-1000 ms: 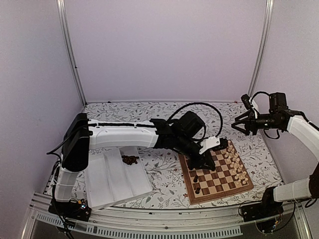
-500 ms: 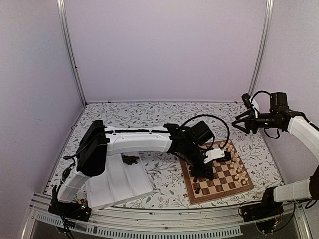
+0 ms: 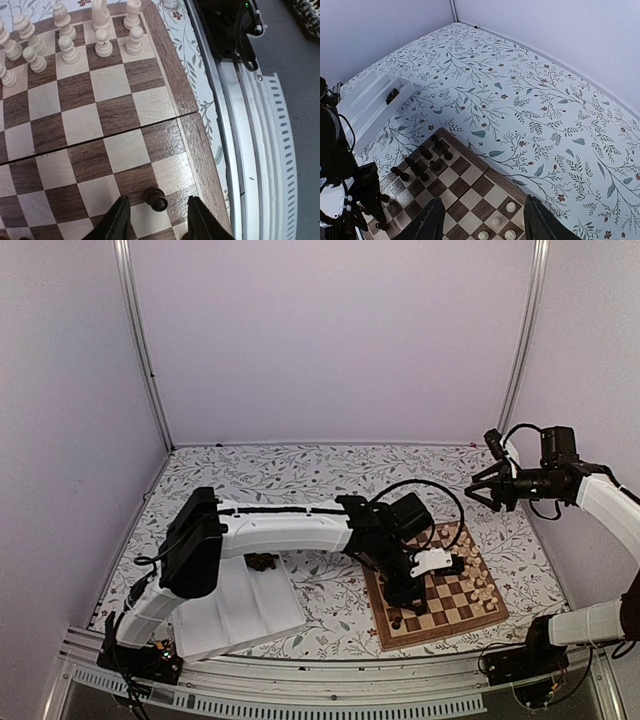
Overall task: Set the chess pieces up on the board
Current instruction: Place the chess piece on the chessboard, then move the chess piece to the chessboard.
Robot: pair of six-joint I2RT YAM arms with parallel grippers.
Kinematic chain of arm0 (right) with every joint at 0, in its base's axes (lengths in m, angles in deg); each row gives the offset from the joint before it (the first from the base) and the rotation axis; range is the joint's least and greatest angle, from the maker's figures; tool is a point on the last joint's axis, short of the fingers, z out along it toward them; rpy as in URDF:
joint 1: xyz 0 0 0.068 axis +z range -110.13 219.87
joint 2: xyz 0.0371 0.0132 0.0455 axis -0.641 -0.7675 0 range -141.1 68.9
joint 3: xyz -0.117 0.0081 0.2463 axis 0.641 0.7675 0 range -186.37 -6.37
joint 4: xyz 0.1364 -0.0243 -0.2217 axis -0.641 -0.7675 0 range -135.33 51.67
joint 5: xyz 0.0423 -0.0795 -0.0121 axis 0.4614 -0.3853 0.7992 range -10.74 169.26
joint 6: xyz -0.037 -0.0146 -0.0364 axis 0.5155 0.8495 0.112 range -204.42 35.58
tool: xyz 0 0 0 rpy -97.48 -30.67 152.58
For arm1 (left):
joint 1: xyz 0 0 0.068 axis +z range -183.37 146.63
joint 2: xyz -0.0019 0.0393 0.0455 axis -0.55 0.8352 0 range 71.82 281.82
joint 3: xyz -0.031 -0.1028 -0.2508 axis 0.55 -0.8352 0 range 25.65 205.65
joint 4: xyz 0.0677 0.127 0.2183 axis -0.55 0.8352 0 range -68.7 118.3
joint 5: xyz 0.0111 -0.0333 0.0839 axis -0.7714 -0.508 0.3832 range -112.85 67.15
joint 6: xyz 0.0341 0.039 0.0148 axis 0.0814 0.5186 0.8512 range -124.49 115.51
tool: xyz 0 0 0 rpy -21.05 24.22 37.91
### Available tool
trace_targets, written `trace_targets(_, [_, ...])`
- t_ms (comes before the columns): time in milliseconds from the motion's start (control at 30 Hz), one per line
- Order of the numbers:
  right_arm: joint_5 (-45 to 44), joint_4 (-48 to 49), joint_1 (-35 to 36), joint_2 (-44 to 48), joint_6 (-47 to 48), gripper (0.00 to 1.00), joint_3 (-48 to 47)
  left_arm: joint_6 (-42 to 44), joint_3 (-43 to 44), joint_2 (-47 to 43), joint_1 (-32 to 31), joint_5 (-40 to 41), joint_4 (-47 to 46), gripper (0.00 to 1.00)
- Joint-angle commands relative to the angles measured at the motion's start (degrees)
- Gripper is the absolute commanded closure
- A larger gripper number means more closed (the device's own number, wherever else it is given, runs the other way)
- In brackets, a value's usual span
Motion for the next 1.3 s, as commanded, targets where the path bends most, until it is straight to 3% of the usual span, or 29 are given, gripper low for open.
trace_targets(0, [1.59,-3.66,-0.21,1.26,3.95,0.44,0.13,0.2,0.8,-5.09,-0.69,0.97,0.45,0.57])
trace_targets(200, [1.42,-12.28,1.12,2.74,15.52,0.48,0.96,-0.94,-14.21,-22.51,2.22,6.57,-9.15,0.53])
trace_targets(433, [-8.38,-15.65,19.57,4.35,20.76,0.51,5.54,-7.66,-41.31,-43.23,14.74,17.76,-28.93,0.53])
trace_targets(633, [-17.41,-15.65,33.27,2.3,21.81,0.51,9.32,-8.84,-57.98,-53.14,24.3,26.29,-42.74,0.52])
trace_targets(1033, [-28.04,-13.63,45.93,-2.22,19.16,0.49,11.58,-10.11,-57.37,-51.01,25.84,21.41,-41.88,0.51])
trace_targets(1267, [-30.18,-11.11,48.02,-6.04,17.34,0.55,11.25,-10.1,-56.92,-50.63,25.84,20.27,-41.14,0.51])
